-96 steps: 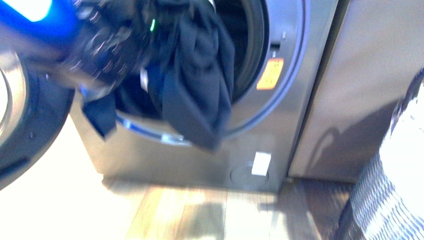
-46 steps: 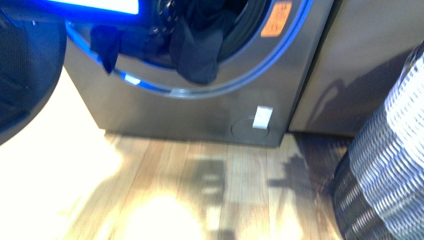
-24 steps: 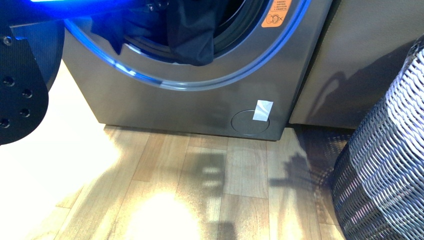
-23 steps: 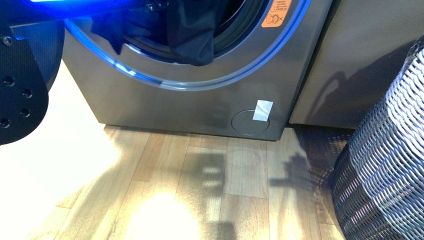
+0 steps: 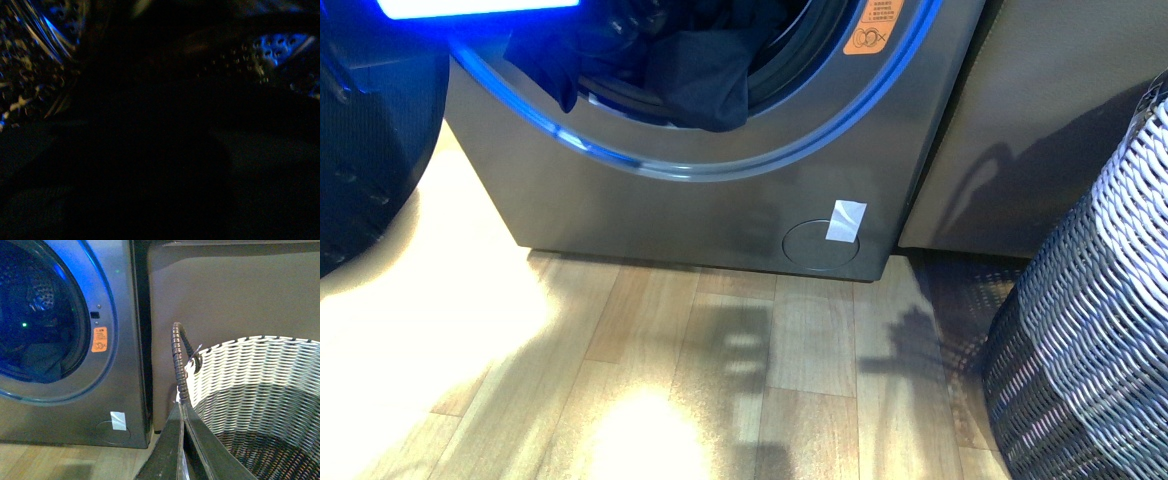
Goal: Put clothes into washing machine
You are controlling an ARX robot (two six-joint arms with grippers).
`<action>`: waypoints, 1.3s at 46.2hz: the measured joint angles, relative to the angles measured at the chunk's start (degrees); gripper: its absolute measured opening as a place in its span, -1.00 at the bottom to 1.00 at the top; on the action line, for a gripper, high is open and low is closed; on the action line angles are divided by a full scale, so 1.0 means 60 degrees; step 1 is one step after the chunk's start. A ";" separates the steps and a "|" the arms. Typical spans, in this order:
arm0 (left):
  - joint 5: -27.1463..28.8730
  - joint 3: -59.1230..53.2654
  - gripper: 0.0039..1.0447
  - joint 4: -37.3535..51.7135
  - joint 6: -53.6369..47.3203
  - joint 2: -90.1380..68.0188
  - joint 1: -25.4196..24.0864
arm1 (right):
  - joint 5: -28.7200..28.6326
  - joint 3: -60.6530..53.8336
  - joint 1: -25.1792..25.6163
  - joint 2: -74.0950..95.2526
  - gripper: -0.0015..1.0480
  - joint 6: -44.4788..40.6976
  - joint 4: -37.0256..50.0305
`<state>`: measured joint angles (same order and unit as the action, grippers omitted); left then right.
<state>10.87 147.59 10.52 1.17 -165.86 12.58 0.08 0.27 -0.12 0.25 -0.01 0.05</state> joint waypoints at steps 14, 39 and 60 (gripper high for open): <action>-0.0357 -0.5326 0.88 0.1432 -0.0004 0.3133 -0.0015 | 0.0000 0.0000 0.0000 0.0000 -0.95 0.0000 -0.0004; -0.1075 -1.2641 0.88 0.4448 -0.0193 0.8419 -0.0113 | 0.0000 0.0000 0.0000 0.0000 -0.95 0.0000 -0.0004; -0.1541 -1.7190 0.88 0.4207 -0.0364 1.4429 -0.0208 | 0.0000 0.0000 0.0000 0.0000 -0.95 0.0000 -0.0004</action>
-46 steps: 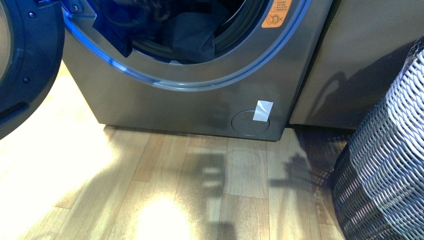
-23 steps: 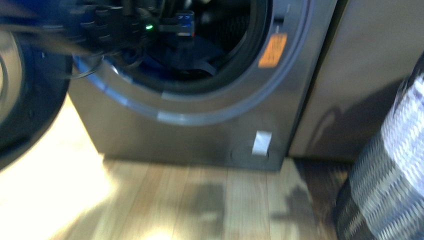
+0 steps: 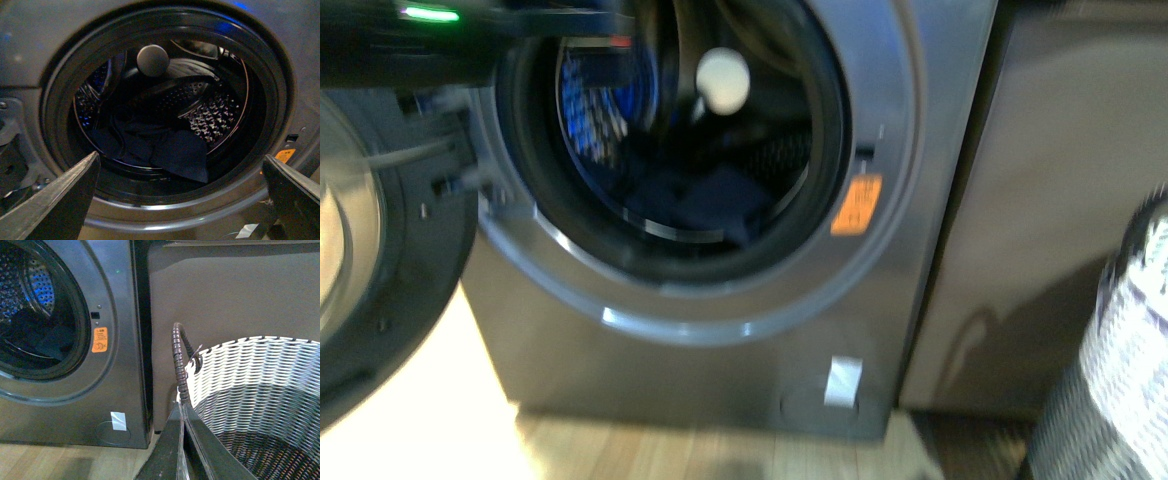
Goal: Put clothes into washing machine
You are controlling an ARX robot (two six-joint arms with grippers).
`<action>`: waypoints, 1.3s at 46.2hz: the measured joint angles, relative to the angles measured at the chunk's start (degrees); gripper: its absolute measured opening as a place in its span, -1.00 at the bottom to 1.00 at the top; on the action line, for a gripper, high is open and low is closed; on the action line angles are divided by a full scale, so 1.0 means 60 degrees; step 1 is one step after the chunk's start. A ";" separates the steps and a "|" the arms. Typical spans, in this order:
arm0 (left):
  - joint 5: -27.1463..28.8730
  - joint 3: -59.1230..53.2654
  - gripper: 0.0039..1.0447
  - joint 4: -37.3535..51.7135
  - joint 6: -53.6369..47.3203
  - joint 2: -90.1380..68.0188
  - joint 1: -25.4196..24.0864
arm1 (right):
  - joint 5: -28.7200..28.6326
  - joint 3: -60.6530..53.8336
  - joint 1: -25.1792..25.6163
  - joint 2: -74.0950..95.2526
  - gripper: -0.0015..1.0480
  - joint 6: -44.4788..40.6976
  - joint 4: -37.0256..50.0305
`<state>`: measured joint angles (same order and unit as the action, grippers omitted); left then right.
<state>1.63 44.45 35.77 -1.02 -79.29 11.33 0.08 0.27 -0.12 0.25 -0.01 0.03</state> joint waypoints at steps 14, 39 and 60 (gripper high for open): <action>0.1078 -0.3322 -0.24 -0.0095 0.0168 0.3184 -0.0525 | 0.0000 0.0000 0.0000 0.0000 -0.95 0.0000 0.0000; -0.0277 -0.6448 -0.94 -0.0426 0.0182 0.6641 -0.1872 | 0.0000 0.0000 0.0000 0.0000 -0.95 0.0000 0.0000; -0.0273 -0.7308 -0.94 -0.1417 0.0182 0.8615 -0.1872 | 0.0000 0.0000 0.0000 0.0000 -0.35 -0.0004 0.0000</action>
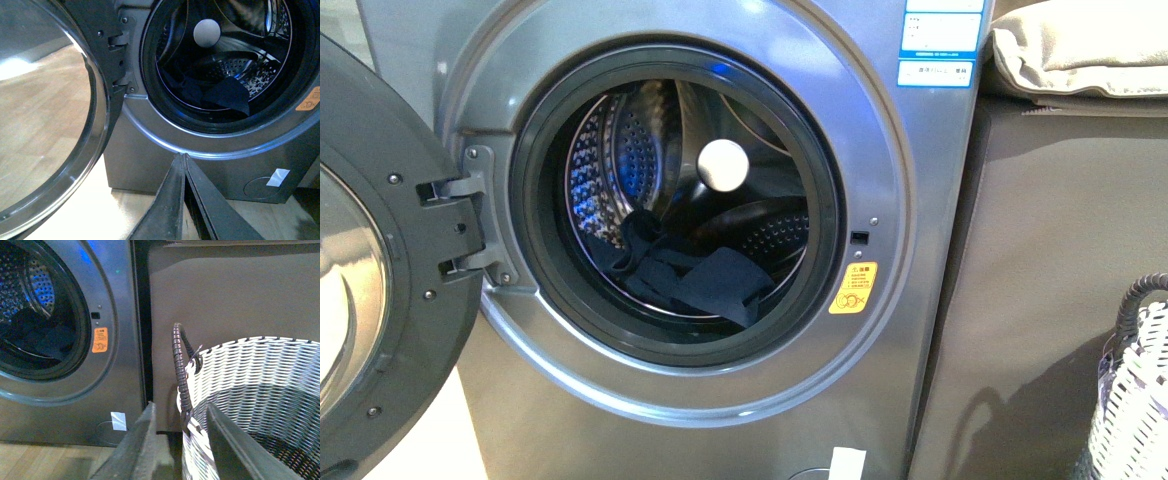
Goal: Put clothes into washing machine
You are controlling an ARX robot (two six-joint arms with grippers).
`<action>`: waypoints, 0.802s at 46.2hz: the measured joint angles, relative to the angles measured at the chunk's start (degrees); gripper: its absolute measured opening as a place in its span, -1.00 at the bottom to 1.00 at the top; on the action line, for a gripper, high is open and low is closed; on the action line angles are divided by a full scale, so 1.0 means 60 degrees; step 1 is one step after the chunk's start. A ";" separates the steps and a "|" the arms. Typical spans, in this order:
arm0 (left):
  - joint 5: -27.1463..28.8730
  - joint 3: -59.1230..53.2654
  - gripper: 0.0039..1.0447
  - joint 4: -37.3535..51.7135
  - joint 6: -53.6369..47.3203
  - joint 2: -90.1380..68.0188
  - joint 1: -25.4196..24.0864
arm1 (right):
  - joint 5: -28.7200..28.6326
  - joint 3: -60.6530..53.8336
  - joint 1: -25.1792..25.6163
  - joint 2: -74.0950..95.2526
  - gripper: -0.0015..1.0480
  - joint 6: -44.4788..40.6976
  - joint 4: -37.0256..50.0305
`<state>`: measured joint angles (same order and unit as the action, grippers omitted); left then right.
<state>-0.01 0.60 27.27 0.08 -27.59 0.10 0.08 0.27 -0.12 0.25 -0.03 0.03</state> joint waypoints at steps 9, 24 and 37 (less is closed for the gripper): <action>0.0000 -0.0022 -0.94 -0.0856 0.0000 0.0933 0.0000 | 0.0000 0.0000 0.0000 0.0000 0.39 0.0000 0.0000; 0.0004 -0.0022 -0.94 -0.2208 0.0000 0.2313 0.0000 | 0.0000 0.0000 0.0000 0.0000 0.86 0.0004 0.0000; 0.0007 -0.0018 -0.94 -0.3151 0.0000 0.3217 0.0000 | 0.0000 0.0000 0.0000 0.0000 0.86 0.0004 0.0000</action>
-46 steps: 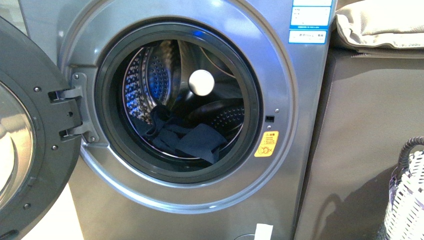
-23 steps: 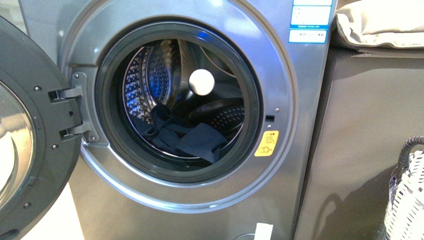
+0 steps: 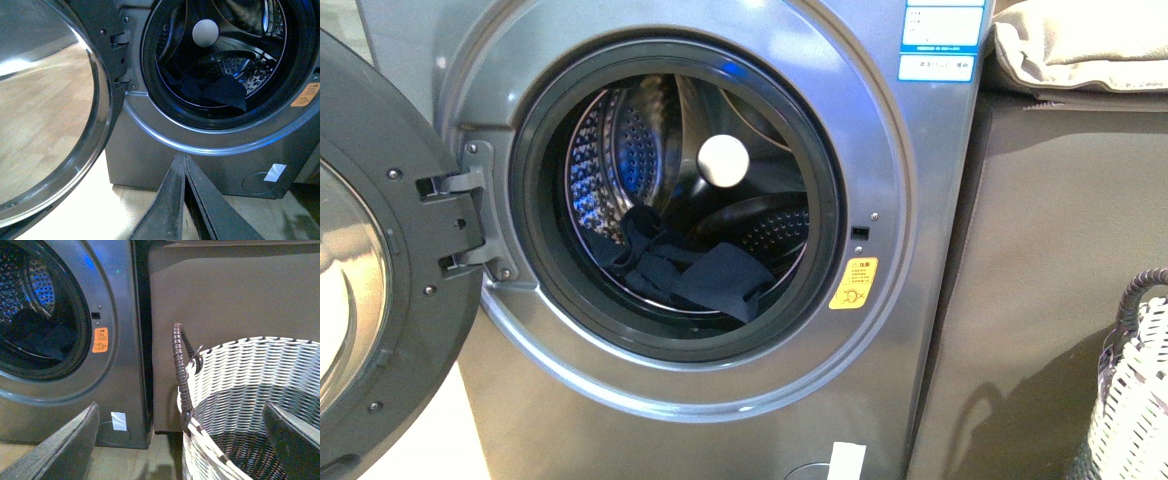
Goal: Put clothes into washing machine
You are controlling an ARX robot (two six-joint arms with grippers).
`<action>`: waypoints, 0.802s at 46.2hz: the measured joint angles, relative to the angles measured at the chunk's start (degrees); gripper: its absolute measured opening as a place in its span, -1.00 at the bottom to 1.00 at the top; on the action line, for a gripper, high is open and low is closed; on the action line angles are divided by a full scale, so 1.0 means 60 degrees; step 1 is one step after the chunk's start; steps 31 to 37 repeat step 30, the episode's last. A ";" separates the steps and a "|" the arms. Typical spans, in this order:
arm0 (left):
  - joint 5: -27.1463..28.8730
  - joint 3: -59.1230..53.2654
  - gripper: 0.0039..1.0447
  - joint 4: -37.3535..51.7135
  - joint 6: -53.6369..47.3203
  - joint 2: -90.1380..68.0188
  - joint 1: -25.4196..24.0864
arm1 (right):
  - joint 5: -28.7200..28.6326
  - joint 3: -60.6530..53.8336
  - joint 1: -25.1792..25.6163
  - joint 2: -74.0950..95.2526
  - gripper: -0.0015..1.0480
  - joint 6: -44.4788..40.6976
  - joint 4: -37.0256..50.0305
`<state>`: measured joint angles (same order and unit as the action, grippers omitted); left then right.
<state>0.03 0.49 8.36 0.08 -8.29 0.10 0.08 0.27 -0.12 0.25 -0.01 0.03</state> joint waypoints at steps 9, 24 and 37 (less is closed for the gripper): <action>0.0004 0.0000 -0.94 -0.1381 0.0000 0.1337 0.0000 | 0.0004 0.0000 0.0000 0.0000 0.86 0.0000 0.0000; 0.0007 0.0000 -0.55 -0.1388 0.0007 0.1344 0.0000 | 0.0000 0.0000 0.0000 0.0000 0.86 0.0000 0.0000; 0.0007 0.0000 -0.06 -0.1388 0.0007 0.1344 0.0000 | 0.0000 0.0000 0.0000 0.0000 0.86 0.0000 0.0000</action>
